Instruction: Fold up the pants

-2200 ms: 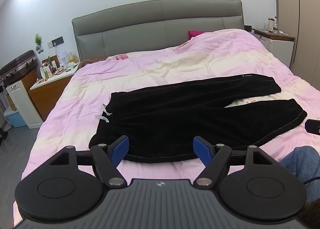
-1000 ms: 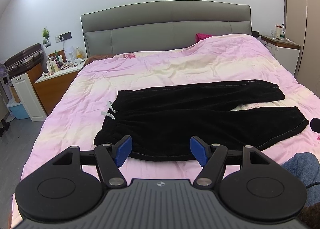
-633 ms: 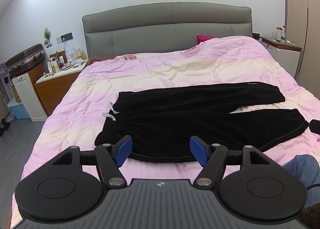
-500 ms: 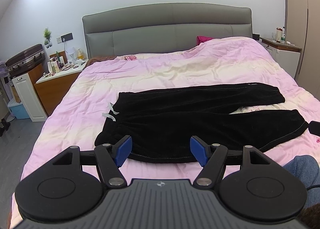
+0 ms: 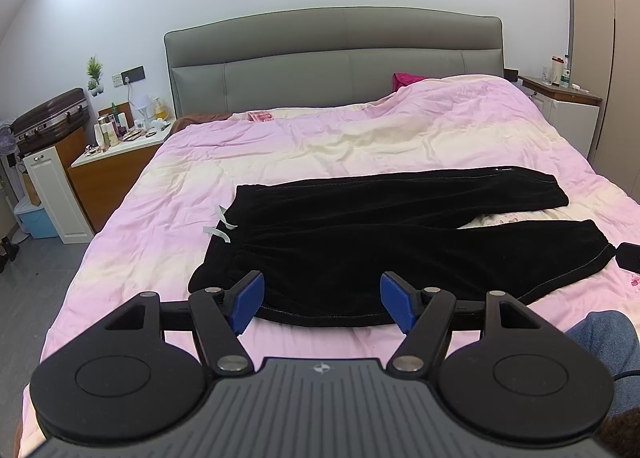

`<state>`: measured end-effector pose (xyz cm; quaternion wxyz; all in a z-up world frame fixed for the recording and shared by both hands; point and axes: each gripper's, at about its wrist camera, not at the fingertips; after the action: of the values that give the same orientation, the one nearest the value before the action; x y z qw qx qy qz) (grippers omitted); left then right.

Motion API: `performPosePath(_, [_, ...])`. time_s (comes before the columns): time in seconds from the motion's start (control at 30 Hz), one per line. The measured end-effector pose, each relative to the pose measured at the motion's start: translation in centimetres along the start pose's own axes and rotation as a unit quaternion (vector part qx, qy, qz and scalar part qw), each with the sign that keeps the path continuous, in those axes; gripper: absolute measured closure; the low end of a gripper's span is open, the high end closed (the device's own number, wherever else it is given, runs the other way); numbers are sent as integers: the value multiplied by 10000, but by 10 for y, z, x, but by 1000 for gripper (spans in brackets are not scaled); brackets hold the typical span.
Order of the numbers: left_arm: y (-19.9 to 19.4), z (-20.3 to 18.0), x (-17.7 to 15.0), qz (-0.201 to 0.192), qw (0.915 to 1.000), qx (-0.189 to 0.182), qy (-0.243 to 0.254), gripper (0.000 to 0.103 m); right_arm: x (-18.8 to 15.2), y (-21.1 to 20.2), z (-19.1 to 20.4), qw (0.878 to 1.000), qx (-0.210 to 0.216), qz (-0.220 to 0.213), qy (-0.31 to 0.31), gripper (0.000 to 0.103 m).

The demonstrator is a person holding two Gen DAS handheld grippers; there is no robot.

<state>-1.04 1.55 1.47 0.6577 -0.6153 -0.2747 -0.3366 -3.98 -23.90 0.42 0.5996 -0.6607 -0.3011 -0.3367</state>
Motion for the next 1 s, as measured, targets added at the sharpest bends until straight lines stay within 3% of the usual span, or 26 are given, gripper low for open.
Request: performPosePath(1.0, [3, -6, 1, 37, 9999, -85, 85, 25, -6, -4, -7, 9999, 36, -56, 153, 5])
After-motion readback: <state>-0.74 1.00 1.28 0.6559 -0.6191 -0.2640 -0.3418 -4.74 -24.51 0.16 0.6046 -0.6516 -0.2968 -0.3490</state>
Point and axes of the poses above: each gripper's, at about its wrist camera, not at the fingertips, and y roughly the way its jaws point, z to its left, x to its top, and after that the axes turned 2 degrees about z, right-handed
